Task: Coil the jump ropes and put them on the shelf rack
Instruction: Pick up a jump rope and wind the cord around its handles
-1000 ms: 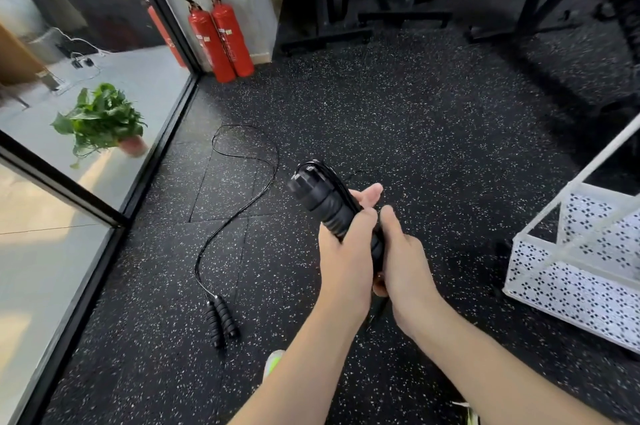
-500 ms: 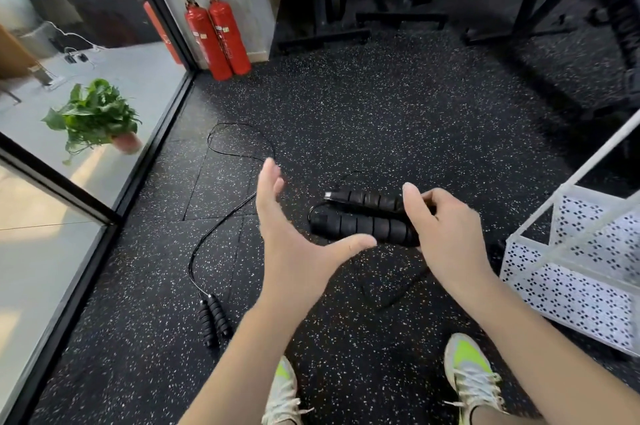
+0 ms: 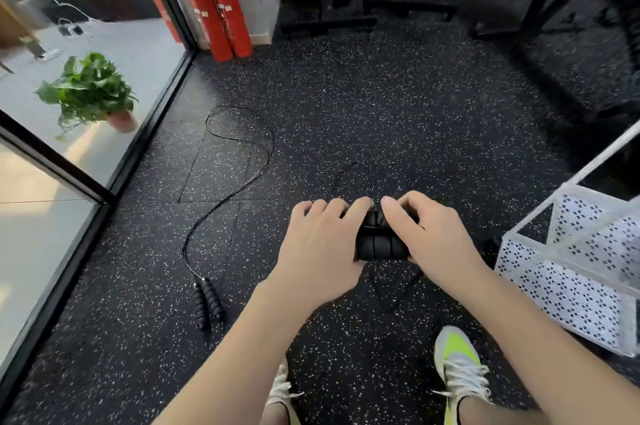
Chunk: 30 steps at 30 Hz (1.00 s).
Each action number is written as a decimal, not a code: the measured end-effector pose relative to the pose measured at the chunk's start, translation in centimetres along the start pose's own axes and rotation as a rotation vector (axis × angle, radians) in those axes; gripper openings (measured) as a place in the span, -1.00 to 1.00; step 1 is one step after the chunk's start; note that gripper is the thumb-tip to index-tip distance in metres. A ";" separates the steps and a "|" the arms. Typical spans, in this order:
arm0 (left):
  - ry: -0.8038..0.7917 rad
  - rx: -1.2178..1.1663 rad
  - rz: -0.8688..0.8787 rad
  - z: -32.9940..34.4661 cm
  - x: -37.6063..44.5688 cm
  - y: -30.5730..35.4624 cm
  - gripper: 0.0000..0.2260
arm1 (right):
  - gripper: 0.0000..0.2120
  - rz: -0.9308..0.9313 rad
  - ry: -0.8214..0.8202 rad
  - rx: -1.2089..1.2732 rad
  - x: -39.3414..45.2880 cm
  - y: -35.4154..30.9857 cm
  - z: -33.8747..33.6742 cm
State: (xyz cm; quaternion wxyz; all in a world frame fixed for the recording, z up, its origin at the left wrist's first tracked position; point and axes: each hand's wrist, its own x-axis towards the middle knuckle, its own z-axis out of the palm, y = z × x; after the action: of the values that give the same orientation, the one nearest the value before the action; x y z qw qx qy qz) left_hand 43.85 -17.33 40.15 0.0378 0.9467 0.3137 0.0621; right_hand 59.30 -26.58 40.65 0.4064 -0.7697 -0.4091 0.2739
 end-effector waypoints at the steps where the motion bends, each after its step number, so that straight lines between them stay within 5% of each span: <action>1: -0.007 -0.032 -0.005 -0.1 0.0 -0.1 -0.47 | -0.64 0.003 -0.015 0.005 0.0 0.0 0.1; 4: -0.017 -0.077 -0.069 -0.4 0.0 0.3 -0.70 | -0.64 0.031 -0.024 0.116 -0.1 -0.3 0.3; 10: 0.035 -0.164 -0.151 -0.6 -0.1 0.9 -0.70 | -0.61 0.124 -0.083 0.545 0.0 -0.6 0.5; 20: 0.006 -0.212 -0.226 -0.4 -0.1 1.8 -0.73 | -0.61 0.123 -0.020 0.472 0.0 -1.0 0.2; 25: 0.021 -0.209 -0.227 -0.2 -0.3 2.0 -0.67 | -0.47 0.298 -0.023 0.644 0.0 -1.4 1.1; 28: 0.067 -0.401 -0.337 -0.8 -0.2 2.5 -0.78 | -0.38 0.269 -0.078 0.841 -0.3 -1.4 1.5; 30: 0.091 -0.489 -0.405 -1.2 0.2 2.4 -0.81 | -0.40 0.206 -0.005 0.718 -0.9 -1.2 2.3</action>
State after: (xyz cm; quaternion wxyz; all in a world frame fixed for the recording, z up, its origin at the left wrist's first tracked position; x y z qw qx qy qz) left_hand 45.23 -19.09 41.66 0.2615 0.8242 0.4729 0.1693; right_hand 56.64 -25.99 40.49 0.6197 -0.6146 -0.2082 0.4415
